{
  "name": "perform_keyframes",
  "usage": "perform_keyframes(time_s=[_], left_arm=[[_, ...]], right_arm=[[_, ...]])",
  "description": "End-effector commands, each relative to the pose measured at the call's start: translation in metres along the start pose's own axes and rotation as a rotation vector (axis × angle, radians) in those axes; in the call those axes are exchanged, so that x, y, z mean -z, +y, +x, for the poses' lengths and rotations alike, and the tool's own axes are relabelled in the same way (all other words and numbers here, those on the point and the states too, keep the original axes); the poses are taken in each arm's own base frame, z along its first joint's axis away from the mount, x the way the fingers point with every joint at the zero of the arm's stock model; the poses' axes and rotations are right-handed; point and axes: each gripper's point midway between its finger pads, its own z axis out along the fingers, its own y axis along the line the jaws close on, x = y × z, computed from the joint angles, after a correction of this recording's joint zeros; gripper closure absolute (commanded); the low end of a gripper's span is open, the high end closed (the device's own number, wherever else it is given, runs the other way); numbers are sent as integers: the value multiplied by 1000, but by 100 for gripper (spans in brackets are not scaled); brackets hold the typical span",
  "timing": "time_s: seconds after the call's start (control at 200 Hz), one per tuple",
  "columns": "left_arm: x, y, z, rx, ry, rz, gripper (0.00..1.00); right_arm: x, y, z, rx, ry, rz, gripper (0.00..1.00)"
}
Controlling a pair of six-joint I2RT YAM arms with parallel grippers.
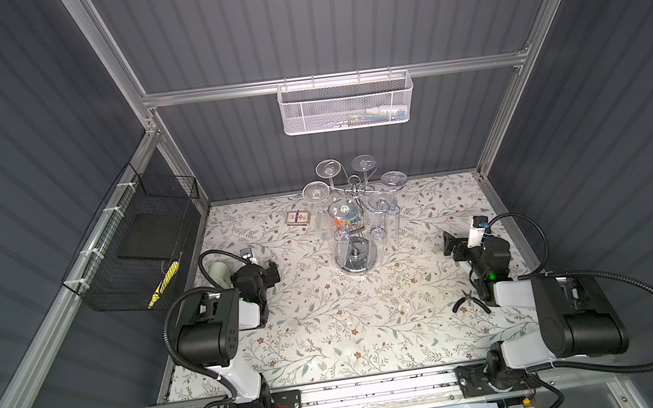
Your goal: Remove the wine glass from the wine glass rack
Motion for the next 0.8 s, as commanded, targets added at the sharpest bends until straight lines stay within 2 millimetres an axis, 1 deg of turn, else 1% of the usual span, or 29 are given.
perform_keyframes(time_s=[0.0,0.625,0.715,0.765,0.795], left_arm=[[-4,-3,-9,-27,-25,-7,0],[-4,-5,-9,-33,-26,-2,0],[0,-6,-17,-36,-45,7,0],[5,-9,-30,-49,-26,15,0],[9,-9,-36,-40,21,16,0]], right_arm=[[-1,0,-2,-7,-4,-4,1],[-1,0,-2,-6,-6,-1,1],[0,2,-4,-1,-16,-9,1],[4,9,-8,18,-23,-43,1],[7,13,-12,26,-22,-58,1]])
